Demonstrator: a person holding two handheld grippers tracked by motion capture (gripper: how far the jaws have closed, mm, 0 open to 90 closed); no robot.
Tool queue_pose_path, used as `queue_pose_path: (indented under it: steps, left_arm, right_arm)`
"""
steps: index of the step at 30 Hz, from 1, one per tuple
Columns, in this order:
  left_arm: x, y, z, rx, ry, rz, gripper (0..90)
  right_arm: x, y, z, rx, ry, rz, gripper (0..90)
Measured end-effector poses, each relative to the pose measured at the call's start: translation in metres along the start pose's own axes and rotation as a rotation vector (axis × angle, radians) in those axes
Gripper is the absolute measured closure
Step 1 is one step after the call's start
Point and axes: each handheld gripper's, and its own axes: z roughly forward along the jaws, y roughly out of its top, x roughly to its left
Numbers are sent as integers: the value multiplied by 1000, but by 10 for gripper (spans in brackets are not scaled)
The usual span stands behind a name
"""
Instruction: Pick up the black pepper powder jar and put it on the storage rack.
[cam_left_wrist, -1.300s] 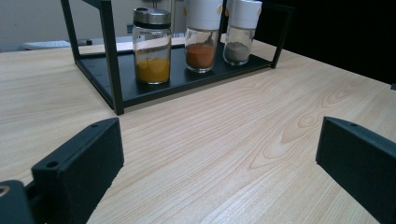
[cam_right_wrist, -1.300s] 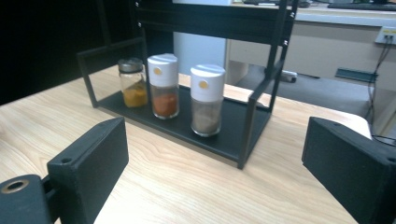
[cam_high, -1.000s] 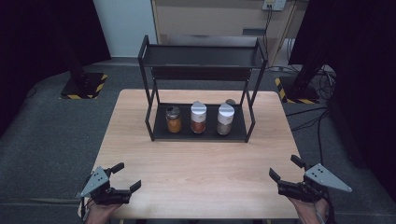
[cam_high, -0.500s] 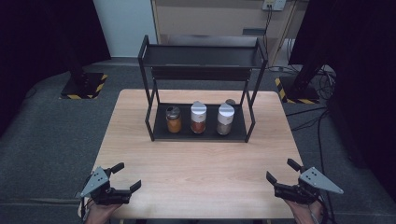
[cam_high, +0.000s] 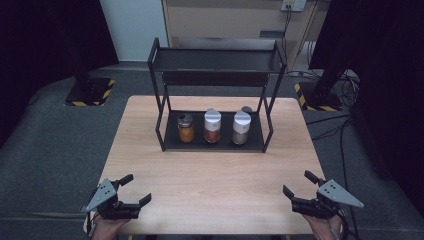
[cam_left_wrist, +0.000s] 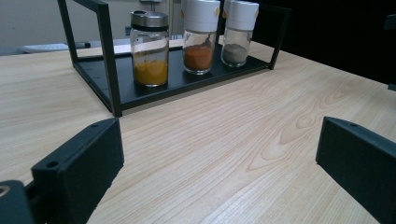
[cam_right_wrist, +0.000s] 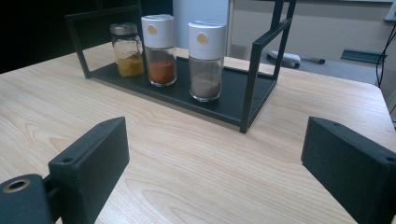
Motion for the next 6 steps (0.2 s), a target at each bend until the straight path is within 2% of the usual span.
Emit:
queue_pose_path:
  steps: [6]
  left_arm:
    - [0,-1,0,-5,1,-4,0]
  right_arm:
    - [-1,-2,0,-8,-2,0,75]
